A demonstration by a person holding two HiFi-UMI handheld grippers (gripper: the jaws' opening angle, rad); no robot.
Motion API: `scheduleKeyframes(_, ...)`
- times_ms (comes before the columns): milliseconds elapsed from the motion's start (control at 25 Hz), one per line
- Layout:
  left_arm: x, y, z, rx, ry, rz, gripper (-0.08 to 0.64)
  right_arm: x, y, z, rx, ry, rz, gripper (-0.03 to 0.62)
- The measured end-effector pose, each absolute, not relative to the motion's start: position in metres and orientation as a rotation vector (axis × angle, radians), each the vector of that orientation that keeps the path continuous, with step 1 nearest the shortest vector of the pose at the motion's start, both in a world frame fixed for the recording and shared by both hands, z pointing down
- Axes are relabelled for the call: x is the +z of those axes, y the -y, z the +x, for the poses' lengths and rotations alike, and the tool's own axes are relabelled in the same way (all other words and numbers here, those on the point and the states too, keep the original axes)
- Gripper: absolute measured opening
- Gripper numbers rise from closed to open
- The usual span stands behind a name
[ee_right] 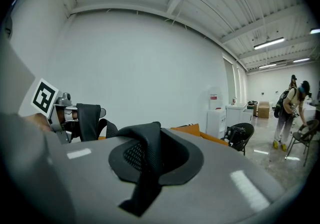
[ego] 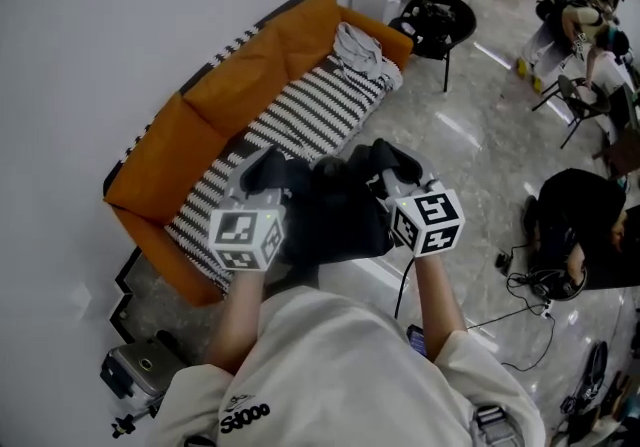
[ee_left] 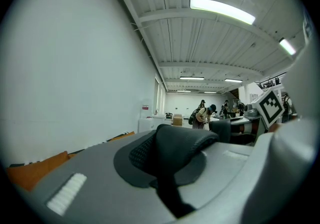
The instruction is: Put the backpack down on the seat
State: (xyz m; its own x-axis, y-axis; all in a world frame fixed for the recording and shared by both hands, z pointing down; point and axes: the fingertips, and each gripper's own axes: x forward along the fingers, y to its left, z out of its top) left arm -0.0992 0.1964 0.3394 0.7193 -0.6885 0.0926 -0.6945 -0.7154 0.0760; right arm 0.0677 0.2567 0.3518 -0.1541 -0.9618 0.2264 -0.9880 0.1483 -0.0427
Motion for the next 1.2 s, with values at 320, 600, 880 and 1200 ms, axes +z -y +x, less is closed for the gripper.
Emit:
scheduleKeyframes(320, 0.345, -0.115, -0.069, 0.115, 1.12, 2.808, 0.009, 0.353, -0.177, 0.091, 0.256, 2.268, 1.932, 0.026)
scheduleKeyframes(600, 0.345, -0.049, -0.051, 0.121, 1.107, 2.793, 0.009, 0.352, -0.113, 0.108, 0.279, 2.25, 1.937, 0.026)
scheduleKeyframes(880, 0.345, 0.002, -0.041, 0.133, 1.083, 2.788, 0.009, 0.355, -0.061, 0.12, 0.337, 2.225, 1.957, 0.026)
scheduleKeyframes(1200, 0.354, 0.048, -0.031, 0.138, 1.058, 2.766, 0.009, 0.362, -0.016, 0.128, 0.365, 2.21, 1.939, 0.026)
